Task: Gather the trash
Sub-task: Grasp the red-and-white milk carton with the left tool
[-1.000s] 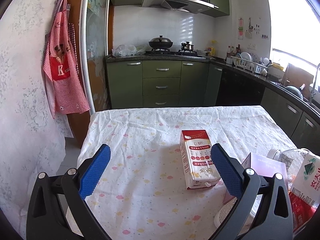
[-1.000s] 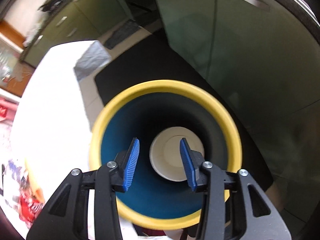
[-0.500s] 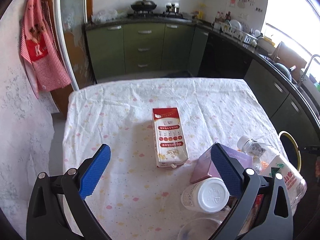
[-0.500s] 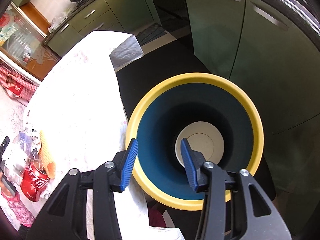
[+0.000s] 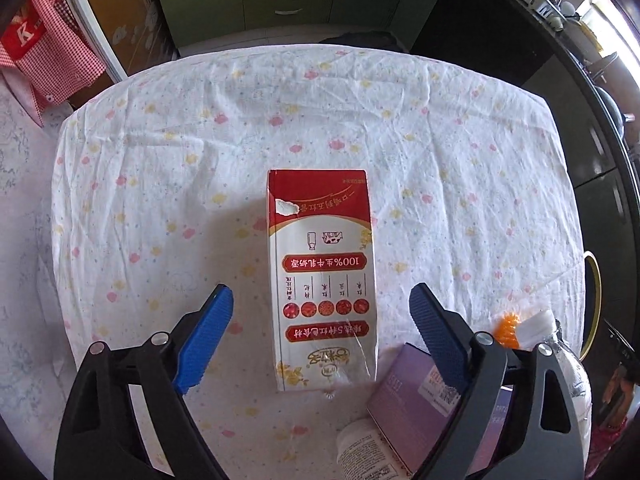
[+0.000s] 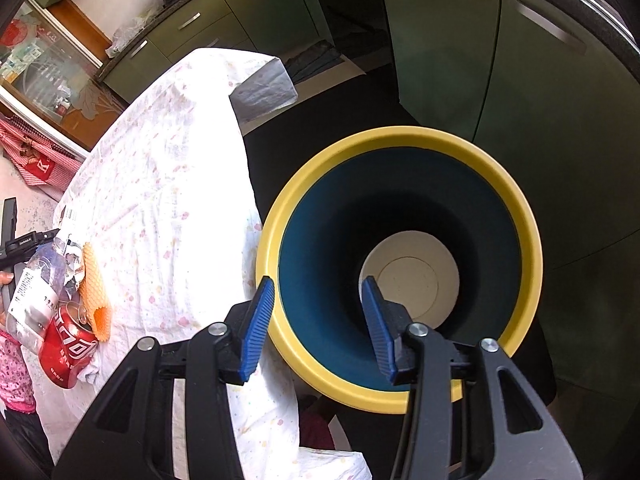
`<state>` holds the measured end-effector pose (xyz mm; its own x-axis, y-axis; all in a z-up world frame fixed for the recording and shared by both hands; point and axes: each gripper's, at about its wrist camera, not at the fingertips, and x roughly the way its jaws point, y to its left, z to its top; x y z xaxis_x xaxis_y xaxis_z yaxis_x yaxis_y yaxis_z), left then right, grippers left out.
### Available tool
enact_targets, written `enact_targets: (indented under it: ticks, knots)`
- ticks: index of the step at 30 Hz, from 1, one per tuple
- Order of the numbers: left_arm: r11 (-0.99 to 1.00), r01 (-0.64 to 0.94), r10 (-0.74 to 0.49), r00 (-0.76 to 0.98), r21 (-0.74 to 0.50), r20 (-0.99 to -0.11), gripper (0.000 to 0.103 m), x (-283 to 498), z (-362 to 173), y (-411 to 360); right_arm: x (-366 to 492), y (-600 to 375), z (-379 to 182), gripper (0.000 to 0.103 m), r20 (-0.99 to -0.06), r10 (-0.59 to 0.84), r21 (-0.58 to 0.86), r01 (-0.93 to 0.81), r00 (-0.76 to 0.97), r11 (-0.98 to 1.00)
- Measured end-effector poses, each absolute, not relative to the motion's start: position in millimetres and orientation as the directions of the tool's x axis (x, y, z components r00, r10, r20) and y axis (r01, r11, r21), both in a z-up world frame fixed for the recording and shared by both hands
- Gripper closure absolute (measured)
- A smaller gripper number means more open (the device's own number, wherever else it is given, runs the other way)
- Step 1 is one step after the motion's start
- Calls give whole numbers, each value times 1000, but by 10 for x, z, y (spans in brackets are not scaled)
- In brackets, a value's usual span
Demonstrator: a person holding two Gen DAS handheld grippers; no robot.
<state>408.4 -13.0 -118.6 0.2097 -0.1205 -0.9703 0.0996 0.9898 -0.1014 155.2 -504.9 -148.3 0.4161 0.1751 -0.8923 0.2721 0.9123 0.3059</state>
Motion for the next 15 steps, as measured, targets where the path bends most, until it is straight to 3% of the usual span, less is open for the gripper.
enact_targets:
  ticks: [2,6,8,15]
  knots:
    - [991,97,-112,196,-94,-974,27,4115,-1223,-166,1583,-5054,-1497,59,-891,181,311,271,416,911]
    - [992,97,-92,169,-76,-981,38,4124,-1306,-199,1613,-5028,-1554,59,-892,194,317,261,408,912]
    - [993,99,-84,169,-68,-982,49,4125,-1310,-218,1629,-5021,-1578,59,-894,196,317,258,404,913]
    - [992,114,-68,203,-45,-977,50,4115,-1218,-265,1623,-5056,-1586,59,-890,194,320,261,412,911]
